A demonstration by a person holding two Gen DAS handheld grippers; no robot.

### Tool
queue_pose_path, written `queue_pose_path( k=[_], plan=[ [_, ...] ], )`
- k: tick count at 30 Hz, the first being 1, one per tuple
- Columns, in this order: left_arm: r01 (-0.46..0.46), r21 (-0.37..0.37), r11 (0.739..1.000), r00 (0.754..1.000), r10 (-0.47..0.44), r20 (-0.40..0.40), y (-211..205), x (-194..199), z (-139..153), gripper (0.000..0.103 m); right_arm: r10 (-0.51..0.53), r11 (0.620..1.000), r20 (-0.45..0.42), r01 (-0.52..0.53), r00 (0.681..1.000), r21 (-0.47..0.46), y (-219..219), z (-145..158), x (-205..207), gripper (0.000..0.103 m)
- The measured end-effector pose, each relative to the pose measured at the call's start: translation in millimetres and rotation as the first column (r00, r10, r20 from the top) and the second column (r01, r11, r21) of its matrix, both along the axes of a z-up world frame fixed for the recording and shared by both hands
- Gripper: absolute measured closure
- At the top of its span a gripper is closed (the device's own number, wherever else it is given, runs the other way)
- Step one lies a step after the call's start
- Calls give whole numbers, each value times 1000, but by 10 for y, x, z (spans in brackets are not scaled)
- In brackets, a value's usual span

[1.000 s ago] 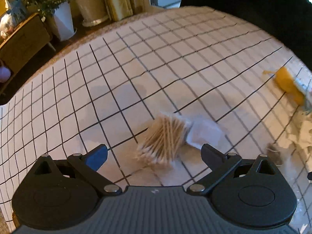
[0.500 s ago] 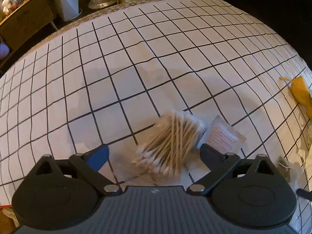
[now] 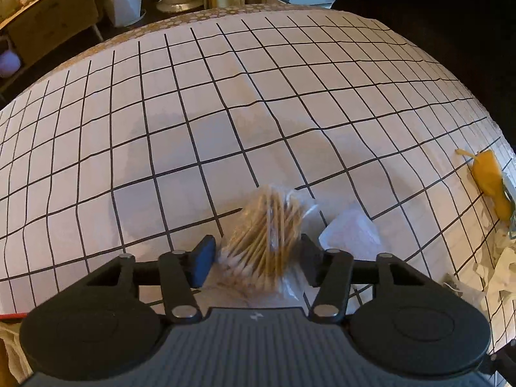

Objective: Organize soft objects
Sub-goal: 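Grasp the cotton swab bag with the left gripper while the right gripper grasps the clear plastic bag, then place the cotton swab bag and plastic bag into the red tin box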

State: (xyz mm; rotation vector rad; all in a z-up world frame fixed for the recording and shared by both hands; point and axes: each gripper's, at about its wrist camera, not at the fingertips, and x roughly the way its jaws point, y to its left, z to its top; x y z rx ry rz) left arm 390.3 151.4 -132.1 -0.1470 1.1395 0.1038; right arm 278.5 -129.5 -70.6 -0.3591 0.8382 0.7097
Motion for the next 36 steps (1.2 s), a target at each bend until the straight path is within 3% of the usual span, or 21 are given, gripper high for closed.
queue_pose_path(
  k=[1,6,23,36],
  plan=[
    [0,8,1000,1000,0,3,-6,-15,5,51,-3,1000,8,3,1000,-7,-1,2,-2,84],
    [-21,12,1000,999,21,24,4,-102,58,55,5,999,61,-3,998,-48,21,-3,-103,101],
    [-63,-123,990,987,80,139,11,-673,766,55,-72,993,83,63,994,98,-277,626,-369,102],
    [-43,-111,993,979,65,195,-6,-1369,1301,55,-73,974,68,57,995,221,-266,1083,-619,102]
  ],
)
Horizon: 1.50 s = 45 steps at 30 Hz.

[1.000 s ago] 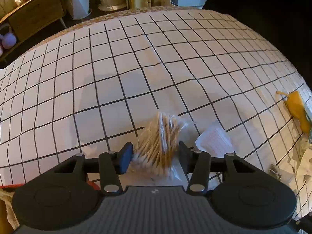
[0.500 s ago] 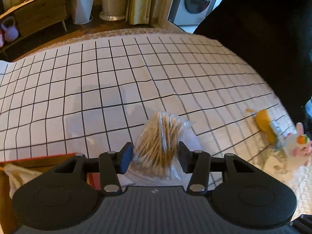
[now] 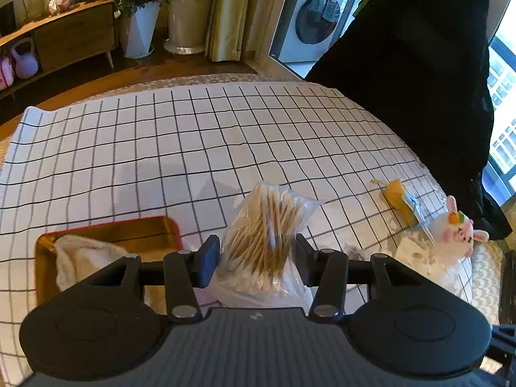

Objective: Organize soft objects
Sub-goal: 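Place the cotton swab bag and plastic bag into the red tin box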

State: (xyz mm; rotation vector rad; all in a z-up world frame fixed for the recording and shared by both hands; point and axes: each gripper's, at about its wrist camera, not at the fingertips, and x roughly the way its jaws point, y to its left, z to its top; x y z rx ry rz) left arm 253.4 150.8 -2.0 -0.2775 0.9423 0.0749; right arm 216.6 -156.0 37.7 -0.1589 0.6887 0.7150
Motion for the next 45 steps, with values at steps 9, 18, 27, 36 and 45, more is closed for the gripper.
queue_pose_path(
  k=[9,18,27,36,45],
  plan=[
    [-12,10,1000,1000,12,-8,182,-522,132,55,56,998,8,-56,998,41,223,229,-188,102],
    [-35,3,999,999,35,-8,418,-934,112,55,112,992,3,-112,994,64,599,350,-287,102],
    [-76,-19,997,997,76,-26,712,-1191,-55,55,161,986,-24,-160,987,39,1076,340,-232,102],
    [-98,-19,995,994,97,-54,940,-1236,-219,55,212,975,-61,-216,975,-61,1726,170,1,102],
    [-92,20,996,993,93,-75,1053,-1174,-377,55,255,949,-33,-257,966,-182,2319,-18,235,102]
  ],
)
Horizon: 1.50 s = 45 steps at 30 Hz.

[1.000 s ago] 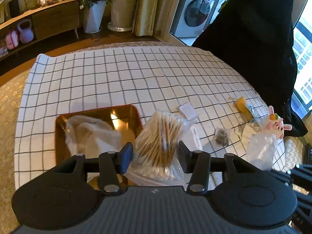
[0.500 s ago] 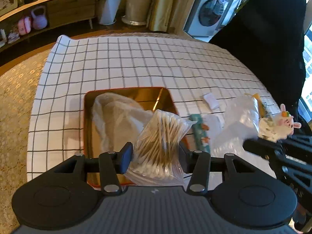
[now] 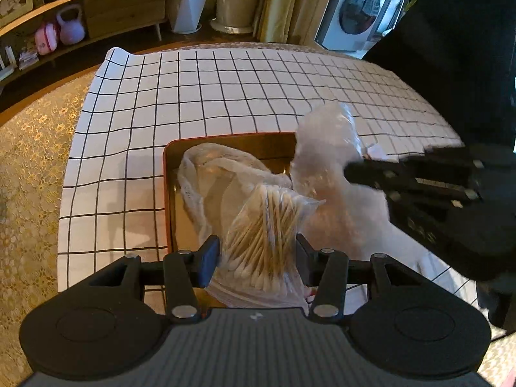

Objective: Organize soft objects
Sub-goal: 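Place the cotton swab bag and plastic bag into the red tin box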

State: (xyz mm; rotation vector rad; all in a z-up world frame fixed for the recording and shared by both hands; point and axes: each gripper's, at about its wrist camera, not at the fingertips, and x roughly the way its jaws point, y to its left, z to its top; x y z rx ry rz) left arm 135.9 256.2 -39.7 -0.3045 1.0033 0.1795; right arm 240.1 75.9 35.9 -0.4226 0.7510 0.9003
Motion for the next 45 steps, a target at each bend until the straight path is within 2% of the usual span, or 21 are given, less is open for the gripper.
queue_pose_path(
  k=[7,17,22,26,30,34,38,40,45],
  plan=[
    [-1,-8,1000,1000,1,-12,34,33,-166,55,3,998,18,-1,1000,-58,284,-224,169,102],
    [30,8,1000,999,-30,-35,-11,124,-312,55,-11,999,-93,7,996,-48,443,-530,243,102],
    [34,4,999,998,-34,-50,-22,151,-408,55,3,999,-110,-9,994,-54,488,-602,204,101],
    [34,45,998,998,-32,-47,-11,190,-451,55,-1,999,-130,-6,991,-51,491,-643,213,98],
    [41,75,996,998,-37,-55,-9,249,-509,55,-13,999,-153,7,988,-40,481,-672,245,94],
    [36,54,998,996,-32,-83,36,311,-608,55,-17,999,-179,12,984,-30,465,-685,278,87],
    [41,58,997,995,-35,-94,29,340,-663,54,-23,1000,-206,21,978,-10,432,-671,294,84],
    [34,66,997,995,-28,-92,31,353,-669,54,-23,1000,-217,24,976,1,412,-651,287,76],
    [24,70,997,996,-17,-93,3,349,-666,50,-29,999,-205,33,978,18,351,-576,259,66]
  ],
)
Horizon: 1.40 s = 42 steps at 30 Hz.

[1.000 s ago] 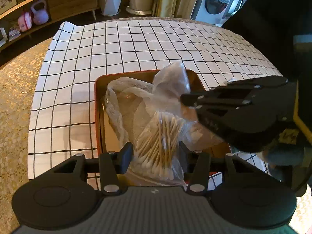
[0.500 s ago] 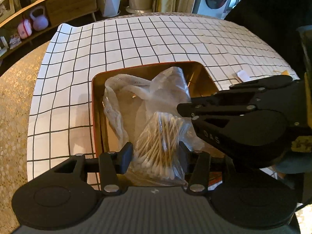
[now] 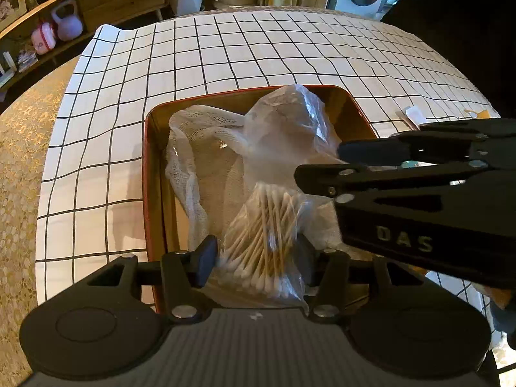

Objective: Organize soft objects
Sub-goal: 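Place the cotton swab bag and plastic bag into the red tin box, then withdraw both grippers from the tin toward the remaining items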

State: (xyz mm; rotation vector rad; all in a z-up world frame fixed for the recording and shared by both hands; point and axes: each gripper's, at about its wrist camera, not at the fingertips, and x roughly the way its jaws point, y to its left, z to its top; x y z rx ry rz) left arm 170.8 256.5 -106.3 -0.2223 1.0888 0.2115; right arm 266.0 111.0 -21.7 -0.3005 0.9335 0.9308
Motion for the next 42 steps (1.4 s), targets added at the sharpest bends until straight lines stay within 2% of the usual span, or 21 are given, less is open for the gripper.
queue_pose_path(
  k=[2,4,13,23,30,37,42],
  plan=[
    [-12,-11,1000,1000,12,2,5,-9,8,37,-5,1000,2,5,1000,8,-35,35,-10,62],
    [-20,-21,1000,1000,20,10,10,-27,22,34,-4,1000,4,4,1000,17,-74,76,-24,55],
    [-31,-22,999,999,32,34,-95,-140,182,31,-14,996,13,13,1000,87,-317,323,-120,41],
    [-34,9,999,993,33,113,-334,-335,504,23,-35,986,26,30,999,165,-721,663,-244,29],
    [-21,-4,1000,985,21,173,-528,-477,745,20,-61,974,34,53,998,218,-1128,848,-313,19],
    [42,-22,999,965,-35,260,-850,-514,948,18,-79,967,73,59,994,247,-1607,982,-409,6],
    [122,-43,992,944,-102,315,-1106,-443,1013,18,-102,967,101,75,990,242,-2016,988,-465,4]
  ],
)
